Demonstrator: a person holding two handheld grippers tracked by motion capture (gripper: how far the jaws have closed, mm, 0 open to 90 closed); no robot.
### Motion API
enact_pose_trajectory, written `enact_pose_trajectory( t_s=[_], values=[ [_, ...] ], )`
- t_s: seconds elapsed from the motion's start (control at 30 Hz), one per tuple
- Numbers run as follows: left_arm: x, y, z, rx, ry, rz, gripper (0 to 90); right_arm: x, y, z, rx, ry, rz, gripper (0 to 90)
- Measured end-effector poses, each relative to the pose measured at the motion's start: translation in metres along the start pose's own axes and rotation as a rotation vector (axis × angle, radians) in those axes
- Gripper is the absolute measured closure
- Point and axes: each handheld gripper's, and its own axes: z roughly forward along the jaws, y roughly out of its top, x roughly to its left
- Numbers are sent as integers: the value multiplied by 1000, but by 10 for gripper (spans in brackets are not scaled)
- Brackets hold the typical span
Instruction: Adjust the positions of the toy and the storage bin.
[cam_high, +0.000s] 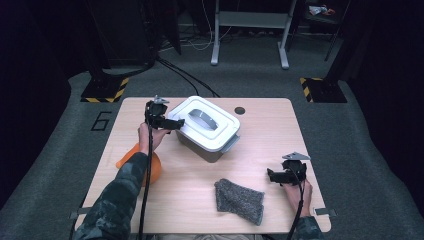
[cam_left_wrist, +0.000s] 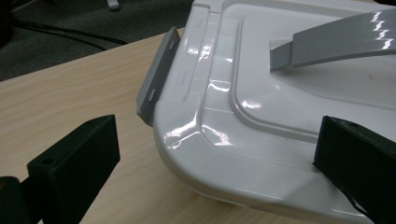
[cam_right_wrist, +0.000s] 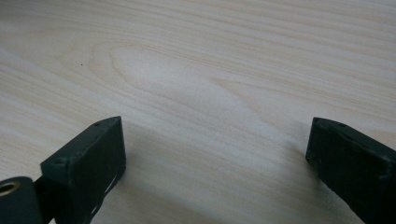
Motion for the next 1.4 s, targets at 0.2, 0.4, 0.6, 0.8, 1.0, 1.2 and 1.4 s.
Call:
enact_pose_trajectory(
  t_s=[0.2,0.4,0.6,0.8,1.0,1.2,1.4],
  values=[
    [-6,0,10,-8,-57,-30,4,0,1,0,3,-1,0,39],
    [-14,0,7,9,-34,-32,4,0,0,0,3,-2,-4,39],
    [-22,0,6,13,-33,-34,3,-1,0,0,1,-1,-9,39],
    [-33,1,8,14,-56,-9,4,0,0,0,1,3,-5,39],
    [-38,3,11,17,-78,-10,3,0,0,0,2,1,-4,39],
    [-38,4,6,7,-56,-11,0,0,0,0,2,2,-5,39],
    [-50,-10,-21,-23,-69,-6,0,0,1,0,1,6,-8,39]
  ],
)
